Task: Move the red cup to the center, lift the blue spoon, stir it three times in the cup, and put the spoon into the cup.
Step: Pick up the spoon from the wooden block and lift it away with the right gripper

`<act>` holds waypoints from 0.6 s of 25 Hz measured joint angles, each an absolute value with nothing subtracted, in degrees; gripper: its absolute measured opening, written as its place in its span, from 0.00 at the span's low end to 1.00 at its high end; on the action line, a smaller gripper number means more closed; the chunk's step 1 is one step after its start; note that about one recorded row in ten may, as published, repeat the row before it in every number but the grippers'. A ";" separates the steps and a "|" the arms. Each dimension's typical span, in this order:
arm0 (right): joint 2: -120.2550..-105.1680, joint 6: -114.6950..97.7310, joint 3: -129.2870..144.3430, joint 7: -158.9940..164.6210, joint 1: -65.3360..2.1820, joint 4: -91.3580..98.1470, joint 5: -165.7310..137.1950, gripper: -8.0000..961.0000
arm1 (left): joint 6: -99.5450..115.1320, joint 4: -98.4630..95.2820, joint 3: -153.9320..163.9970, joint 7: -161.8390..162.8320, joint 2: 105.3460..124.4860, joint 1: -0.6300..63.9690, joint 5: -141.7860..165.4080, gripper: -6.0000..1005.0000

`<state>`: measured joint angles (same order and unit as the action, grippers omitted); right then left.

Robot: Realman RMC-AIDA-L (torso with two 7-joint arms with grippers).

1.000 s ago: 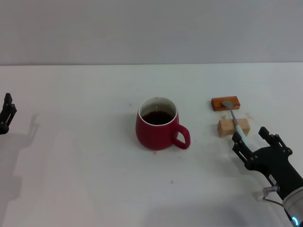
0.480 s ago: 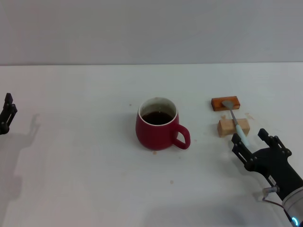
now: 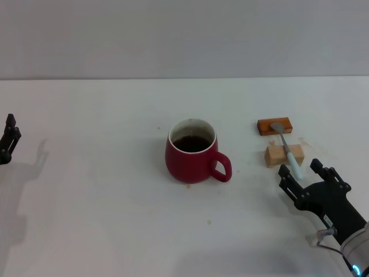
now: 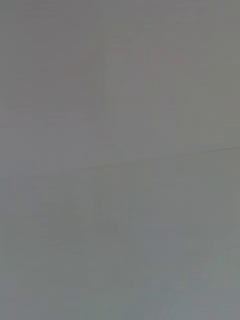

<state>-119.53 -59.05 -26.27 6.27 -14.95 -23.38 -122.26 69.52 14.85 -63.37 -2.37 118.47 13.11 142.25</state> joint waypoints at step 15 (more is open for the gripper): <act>-119.62 -58.78 -26.68 6.80 -14.94 -23.36 -122.26 0.78 | 69.88 14.96 -63.37 -2.37 118.47 12.96 142.39 0.83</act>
